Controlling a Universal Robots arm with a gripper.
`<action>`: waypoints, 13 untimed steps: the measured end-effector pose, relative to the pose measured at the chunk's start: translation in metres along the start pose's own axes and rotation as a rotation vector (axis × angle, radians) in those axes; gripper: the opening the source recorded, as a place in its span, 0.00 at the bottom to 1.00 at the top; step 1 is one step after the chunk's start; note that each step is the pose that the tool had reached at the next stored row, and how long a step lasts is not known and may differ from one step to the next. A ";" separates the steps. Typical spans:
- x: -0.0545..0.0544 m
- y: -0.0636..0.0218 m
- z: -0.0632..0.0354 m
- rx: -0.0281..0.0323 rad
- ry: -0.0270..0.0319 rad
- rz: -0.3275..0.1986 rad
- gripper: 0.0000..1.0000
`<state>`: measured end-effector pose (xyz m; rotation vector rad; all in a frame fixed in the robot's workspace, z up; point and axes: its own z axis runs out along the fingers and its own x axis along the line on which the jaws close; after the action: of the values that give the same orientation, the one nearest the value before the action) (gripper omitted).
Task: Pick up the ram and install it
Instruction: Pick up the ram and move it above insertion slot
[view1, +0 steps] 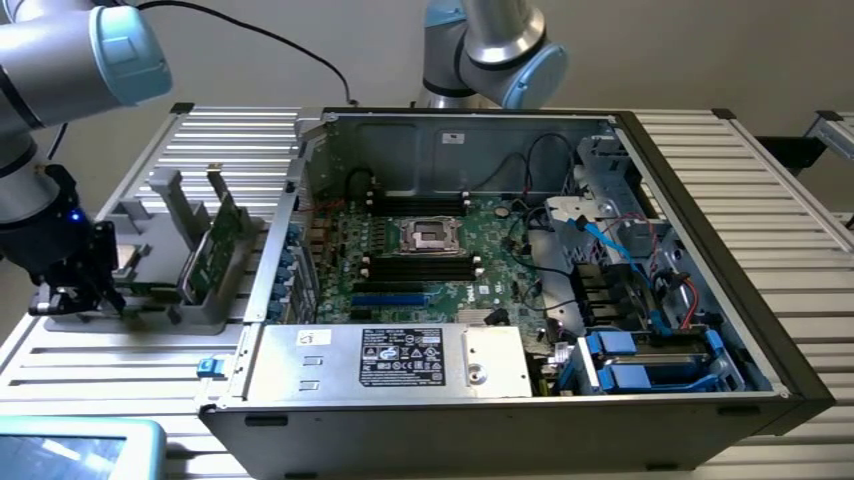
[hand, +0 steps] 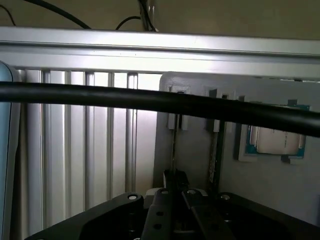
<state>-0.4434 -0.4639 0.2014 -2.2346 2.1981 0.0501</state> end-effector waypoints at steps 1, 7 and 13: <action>0.000 -0.0001 -0.0011 0.0016 -0.0017 0.000 0.11; 0.000 0.0004 -0.0177 -0.0011 -0.0016 0.000 0.11; -0.001 0.0007 -0.0356 -0.0011 -0.0035 0.000 0.11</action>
<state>-0.4435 -0.4639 0.2370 -2.2333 2.1969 0.0552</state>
